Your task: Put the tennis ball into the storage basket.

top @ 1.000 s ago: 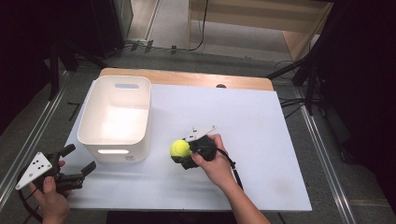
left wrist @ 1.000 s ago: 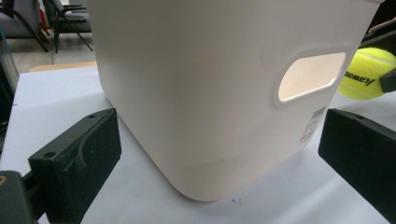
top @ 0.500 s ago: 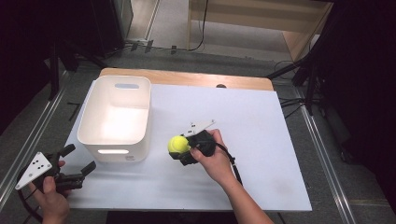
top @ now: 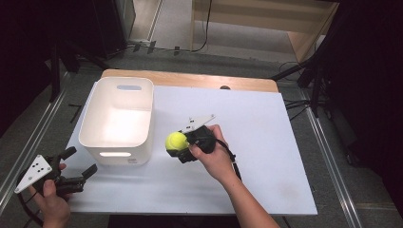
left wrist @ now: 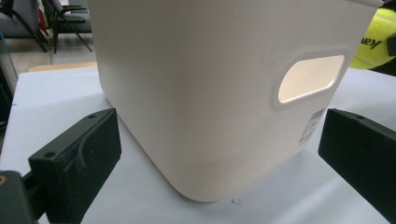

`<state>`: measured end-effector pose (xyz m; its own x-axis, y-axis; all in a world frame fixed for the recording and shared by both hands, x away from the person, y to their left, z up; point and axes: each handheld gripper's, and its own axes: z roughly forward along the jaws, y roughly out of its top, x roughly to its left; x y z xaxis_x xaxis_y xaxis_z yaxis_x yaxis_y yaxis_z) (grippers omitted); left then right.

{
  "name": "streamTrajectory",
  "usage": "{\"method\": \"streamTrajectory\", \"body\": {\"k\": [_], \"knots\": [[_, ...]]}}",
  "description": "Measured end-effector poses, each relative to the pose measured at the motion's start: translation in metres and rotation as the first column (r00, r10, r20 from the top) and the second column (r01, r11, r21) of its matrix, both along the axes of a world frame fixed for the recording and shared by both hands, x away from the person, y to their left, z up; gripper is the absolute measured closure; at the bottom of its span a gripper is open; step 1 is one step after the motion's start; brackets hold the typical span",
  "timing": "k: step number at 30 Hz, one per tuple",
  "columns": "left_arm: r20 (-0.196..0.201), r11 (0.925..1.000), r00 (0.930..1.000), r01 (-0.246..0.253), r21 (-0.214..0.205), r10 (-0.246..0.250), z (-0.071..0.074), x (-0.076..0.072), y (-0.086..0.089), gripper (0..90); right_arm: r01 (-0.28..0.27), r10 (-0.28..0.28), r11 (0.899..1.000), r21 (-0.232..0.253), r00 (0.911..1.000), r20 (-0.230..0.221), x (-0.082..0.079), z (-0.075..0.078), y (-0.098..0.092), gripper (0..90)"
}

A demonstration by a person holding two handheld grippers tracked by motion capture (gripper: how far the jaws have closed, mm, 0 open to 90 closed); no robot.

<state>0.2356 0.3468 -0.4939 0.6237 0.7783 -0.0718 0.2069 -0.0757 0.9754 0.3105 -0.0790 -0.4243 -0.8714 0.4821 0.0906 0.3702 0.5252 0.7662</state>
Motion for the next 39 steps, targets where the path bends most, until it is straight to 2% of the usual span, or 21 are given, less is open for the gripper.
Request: {"method": "streamTrajectory", "body": {"k": [22, 27, 35, 39], "knots": [[-0.003, 1.0, 1.0, 0.003, 0.009, -0.003, 0.0, 0.0, 0.0, 0.0, -0.03, 0.03, 0.999, 0.013, 0.9993, 0.022, 0.004, 0.022, 0.012, 23.6], [-0.004, 0.9999, 1.0, 0.008, 0.01, -0.008, 0.0, 0.0, -0.001, 0.0, -0.027, 0.026, 0.999, 0.033, 0.9995, 0.014, 0.006, 0.024, 0.013, 23.6], [-0.004, 0.9999, 0.9999, 0.011, 0.012, -0.011, 0.0, 0.001, -0.001, 0.0, -0.03, 0.03, 0.999, 0.032, 0.9995, 0.004, 0.012, 0.027, 0.017, 23.7], [-0.005, 0.9999, 0.9999, 0.012, 0.009, -0.012, 0.0, 0.001, -0.001, 0.0, -0.045, 0.045, 0.999, 0.01, 0.9989, 0.01, 0.016, 0.034, 0.023, 23.8]]}}
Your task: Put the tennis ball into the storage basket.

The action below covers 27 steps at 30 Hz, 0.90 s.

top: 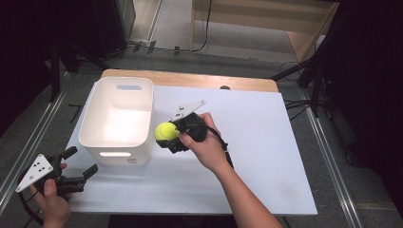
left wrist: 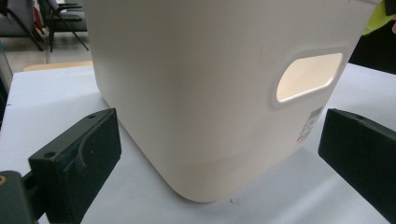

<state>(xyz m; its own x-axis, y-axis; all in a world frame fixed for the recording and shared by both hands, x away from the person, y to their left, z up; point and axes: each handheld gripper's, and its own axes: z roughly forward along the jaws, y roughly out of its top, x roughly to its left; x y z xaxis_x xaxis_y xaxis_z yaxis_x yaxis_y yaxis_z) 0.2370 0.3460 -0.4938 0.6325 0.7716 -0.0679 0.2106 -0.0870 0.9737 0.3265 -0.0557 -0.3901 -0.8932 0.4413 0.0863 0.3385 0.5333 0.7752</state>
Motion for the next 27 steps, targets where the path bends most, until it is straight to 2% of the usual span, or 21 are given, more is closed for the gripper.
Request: {"method": "streamTrajectory", "body": {"k": [4, 7, 12, 18, 27], "knots": [[0.001, 1.0, 1.0, 0.001, -0.006, -0.001, 0.0, 0.0, 0.001, 0.0, -0.002, 0.002, 1.0, 0.012, 1.0, -0.001, 0.0, 0.006, 0.004, 23.8], [0.0, 1.0, 1.0, 0.002, -0.007, -0.002, 0.0, 0.0, 0.001, 0.0, -0.008, 0.008, 1.0, 0.004, 1.0, 0.004, -0.001, 0.008, 0.007, 23.8], [0.0, 1.0, 1.0, 0.003, -0.008, -0.003, 0.0, 0.0, 0.001, 0.0, -0.012, 0.011, 1.0, 0.012, 0.9996, 0.026, -0.002, 0.019, 0.01, 23.8], [-0.003, 0.9999, 1.0, 0.0, -0.013, 0.0, 0.0, -0.001, 0.001, 0.0, -0.011, 0.01, 1.0, 0.021, 0.9994, 0.033, -0.003, 0.026, 0.013, 23.8], [-0.002, 0.9999, 1.0, 0.003, -0.014, -0.003, 0.0, 0.0, 0.001, 0.0, -0.02, 0.019, 1.0, 0.023, 0.999, 0.04, -0.001, 0.028, 0.023, 23.8]]}}
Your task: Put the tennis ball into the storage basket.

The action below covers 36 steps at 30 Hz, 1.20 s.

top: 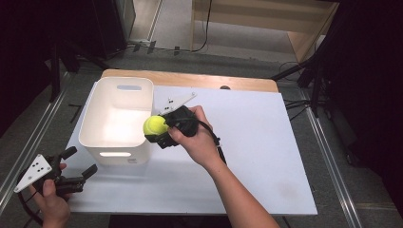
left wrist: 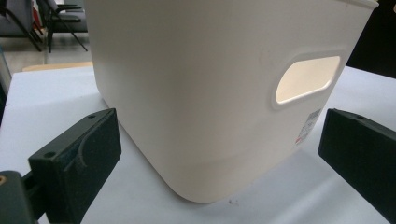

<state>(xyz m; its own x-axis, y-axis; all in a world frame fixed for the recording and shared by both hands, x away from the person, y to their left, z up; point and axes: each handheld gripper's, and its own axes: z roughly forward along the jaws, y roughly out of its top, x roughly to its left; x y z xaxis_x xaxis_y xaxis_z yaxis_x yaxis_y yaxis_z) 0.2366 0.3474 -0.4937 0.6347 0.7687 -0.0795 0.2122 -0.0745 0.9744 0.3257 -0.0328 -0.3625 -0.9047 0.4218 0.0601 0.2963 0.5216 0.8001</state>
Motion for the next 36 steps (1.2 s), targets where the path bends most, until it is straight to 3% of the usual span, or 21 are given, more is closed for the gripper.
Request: {"method": "streamTrajectory", "body": {"k": [20, 36], "knots": [[0.0, 1.0, 1.0, 0.001, -0.001, -0.001, 0.0, 0.0, 0.0, 0.0, -0.026, 0.026, 0.999, 0.019, 0.9996, 0.009, 0.008, 0.006, 0.022, 23.8], [0.001, 1.0, 1.0, 0.003, -0.004, -0.003, 0.0, 0.0, 0.0, 0.0, -0.046, 0.046, 0.999, 0.003, 0.9989, 0.006, 0.014, 0.006, 0.043, 23.8]]}}
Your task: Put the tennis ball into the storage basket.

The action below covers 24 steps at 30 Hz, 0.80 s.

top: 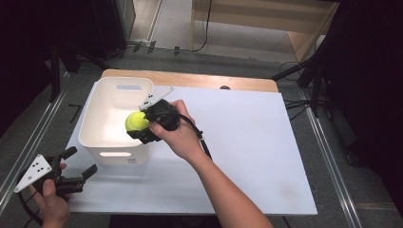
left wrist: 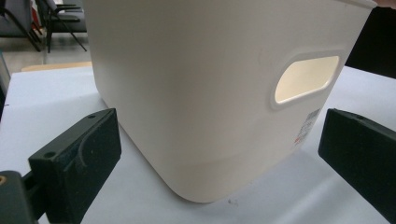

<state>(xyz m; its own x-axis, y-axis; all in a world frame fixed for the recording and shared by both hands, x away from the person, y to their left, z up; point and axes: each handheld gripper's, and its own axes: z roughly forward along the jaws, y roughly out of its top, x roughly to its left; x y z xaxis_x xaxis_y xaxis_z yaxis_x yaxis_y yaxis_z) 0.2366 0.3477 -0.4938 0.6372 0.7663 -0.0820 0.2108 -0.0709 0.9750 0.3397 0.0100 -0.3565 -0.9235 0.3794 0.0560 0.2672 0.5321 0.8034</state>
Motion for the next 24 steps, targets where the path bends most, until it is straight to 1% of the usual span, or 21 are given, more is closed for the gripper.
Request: {"method": "streamTrajectory", "body": {"k": [11, 15, 16, 18, 22, 24], "knots": [[0.0, 1.0, 1.0, -0.001, -0.001, 0.001, 0.0, 0.0, 0.0, 0.0, -0.014, 0.014, 1.0, -0.013, 0.9998, -0.013, 0.003, -0.007, 0.008, 23.8], [0.0, 1.0, 1.0, -0.001, -0.002, 0.001, 0.0, 0.0, 0.0, 0.0, -0.018, 0.018, 0.999, -0.029, 0.9996, -0.02, 0.002, -0.01, 0.011, 23.7], [0.0, 1.0, 1.0, 0.0, 0.0, 0.0, 0.0, 0.0, 0.0, 0.0, -0.026, 0.026, 0.999, -0.03, 0.9996, -0.015, 0.003, -0.011, 0.012, 23.7], [0.0, 1.0, 1.0, 0.0, -0.001, 0.0, 0.0, 0.0, 0.0, 0.0, -0.031, 0.03, 0.999, -0.037, 0.9993, -0.02, 0.003, -0.014, 0.013, 23.7], [0.0, 1.0, 1.0, 0.0, -0.001, 0.0, 0.0, 0.0, 0.0, 0.0, -0.032, 0.031, 0.998, -0.049, 0.9993, -0.023, 0.002, -0.017, 0.013, 23.5], [0.0, 1.0, 1.0, 0.0, -0.001, 0.0, 0.0, 0.0, 0.0, 0.0, -0.041, 0.039, 0.998, -0.039, 0.9987, -0.034, 0.002, -0.019, 0.013, 23.3]]}}
